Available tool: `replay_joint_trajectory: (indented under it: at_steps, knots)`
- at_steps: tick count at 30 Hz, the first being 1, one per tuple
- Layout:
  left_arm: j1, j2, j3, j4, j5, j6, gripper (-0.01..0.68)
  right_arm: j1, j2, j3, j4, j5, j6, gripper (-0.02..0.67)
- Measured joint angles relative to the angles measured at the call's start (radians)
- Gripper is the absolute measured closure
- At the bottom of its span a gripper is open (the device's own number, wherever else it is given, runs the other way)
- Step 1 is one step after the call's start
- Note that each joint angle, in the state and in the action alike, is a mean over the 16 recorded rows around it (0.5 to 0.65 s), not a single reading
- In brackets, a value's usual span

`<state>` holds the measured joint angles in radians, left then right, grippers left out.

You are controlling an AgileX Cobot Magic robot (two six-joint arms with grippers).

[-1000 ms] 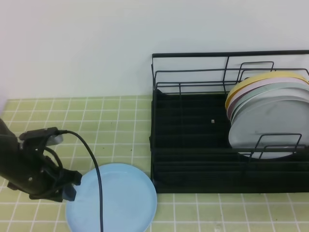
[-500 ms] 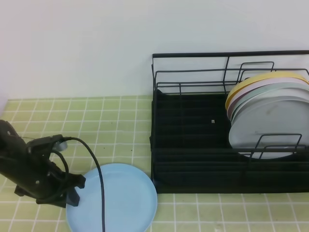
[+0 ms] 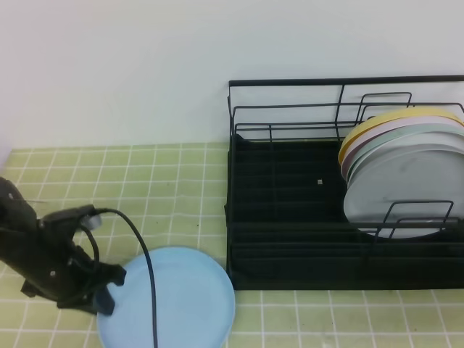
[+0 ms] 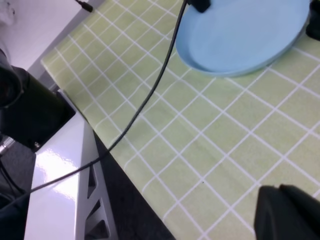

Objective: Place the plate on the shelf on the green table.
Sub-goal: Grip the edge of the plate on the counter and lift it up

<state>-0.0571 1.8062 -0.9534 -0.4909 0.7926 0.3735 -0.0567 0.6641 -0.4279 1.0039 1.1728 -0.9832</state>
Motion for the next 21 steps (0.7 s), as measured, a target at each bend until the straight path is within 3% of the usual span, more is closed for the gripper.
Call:
replay_joint_trajectory:
  at_steps: [10, 21]
  knots:
    - [-0.001, -0.081, -0.094, 0.092, 0.156, -0.047, 0.669, 0.0, 0.0, 0.0, 0.001, 0.002, 0.0, 0.652]
    - [-0.001, -0.296, -0.143, 0.181, 0.262, -0.084, 0.67, 0.0, 0.0, 0.0, 0.049, 0.016, -0.005, 0.652]
